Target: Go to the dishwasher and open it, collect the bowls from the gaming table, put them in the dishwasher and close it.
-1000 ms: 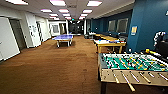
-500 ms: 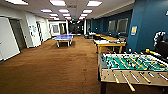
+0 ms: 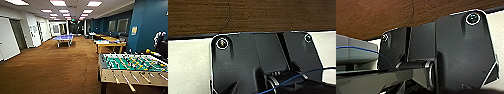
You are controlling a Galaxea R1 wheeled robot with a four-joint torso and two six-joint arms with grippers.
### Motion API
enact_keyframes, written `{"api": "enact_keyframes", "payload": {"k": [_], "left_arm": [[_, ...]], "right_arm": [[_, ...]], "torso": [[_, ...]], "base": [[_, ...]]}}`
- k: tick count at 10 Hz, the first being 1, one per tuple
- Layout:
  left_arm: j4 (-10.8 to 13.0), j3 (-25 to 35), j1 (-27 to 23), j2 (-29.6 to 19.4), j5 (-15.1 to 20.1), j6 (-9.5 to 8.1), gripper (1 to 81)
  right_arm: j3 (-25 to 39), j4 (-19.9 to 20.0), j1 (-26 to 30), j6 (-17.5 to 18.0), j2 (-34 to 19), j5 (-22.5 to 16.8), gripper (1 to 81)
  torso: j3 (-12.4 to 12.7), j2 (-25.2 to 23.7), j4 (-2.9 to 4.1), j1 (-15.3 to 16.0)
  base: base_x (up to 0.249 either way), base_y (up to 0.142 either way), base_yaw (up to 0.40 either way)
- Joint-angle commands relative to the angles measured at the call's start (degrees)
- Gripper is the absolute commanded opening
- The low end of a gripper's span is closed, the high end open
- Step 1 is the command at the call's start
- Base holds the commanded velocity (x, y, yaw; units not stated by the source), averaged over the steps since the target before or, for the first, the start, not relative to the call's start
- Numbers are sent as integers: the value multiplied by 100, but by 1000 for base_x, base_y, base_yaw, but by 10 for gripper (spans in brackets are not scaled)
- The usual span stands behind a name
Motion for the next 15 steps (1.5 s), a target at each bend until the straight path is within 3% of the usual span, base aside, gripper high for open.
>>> {"api": "enact_keyframes", "payload": {"k": [1,15], "left_arm": [[-9,-10,-350,-74,241,-1,811],[-27,-10,-350,5,250,-10,811]], "right_arm": [[54,-50,348,-11,-28,-276,811],[54,-50,304,-20,-46,-293,811]], "torso": [[0,2,0,0],[2,-11,0,-15]], "base": [[133,0,0],[148,0,0]]}}
